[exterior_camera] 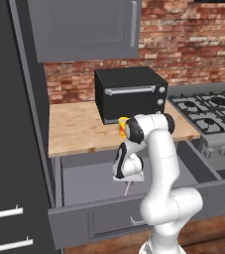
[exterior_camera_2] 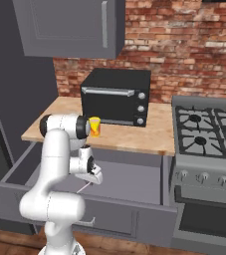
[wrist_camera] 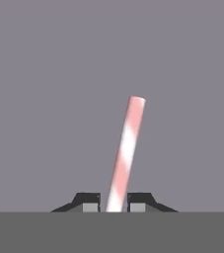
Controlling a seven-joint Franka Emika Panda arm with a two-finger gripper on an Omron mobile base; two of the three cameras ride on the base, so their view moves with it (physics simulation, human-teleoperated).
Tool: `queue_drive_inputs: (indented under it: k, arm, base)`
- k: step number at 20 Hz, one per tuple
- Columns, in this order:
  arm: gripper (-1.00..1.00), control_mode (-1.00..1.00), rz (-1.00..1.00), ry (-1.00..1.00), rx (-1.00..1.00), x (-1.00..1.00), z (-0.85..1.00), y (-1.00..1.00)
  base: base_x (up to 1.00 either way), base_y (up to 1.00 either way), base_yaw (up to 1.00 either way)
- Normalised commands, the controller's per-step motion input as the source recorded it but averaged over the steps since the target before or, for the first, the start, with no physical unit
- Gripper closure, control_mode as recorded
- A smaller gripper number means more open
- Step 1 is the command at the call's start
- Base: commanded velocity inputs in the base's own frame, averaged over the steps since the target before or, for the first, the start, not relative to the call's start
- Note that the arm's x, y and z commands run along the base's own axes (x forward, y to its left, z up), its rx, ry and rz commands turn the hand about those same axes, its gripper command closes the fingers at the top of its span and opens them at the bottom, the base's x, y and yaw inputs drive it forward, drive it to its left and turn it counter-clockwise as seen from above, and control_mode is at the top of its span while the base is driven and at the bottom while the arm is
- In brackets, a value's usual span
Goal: Pick up the straw from the right drawer and put it inside the smoothie cup.
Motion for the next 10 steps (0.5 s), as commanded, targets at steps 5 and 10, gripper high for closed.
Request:
queue_drive_inputs:
  k: [5,10]
  arm:
    - [1.00,-1.00,0.00,-0.03,0.01,-0.38,0.03,-0.15]
    - [1.00,-1.00,0.00,-0.18,0.06,-0.23,0.52,-0.14]
  base:
    - [0.00,0.00,0.00]
    - [0.00,0.00,0.00]
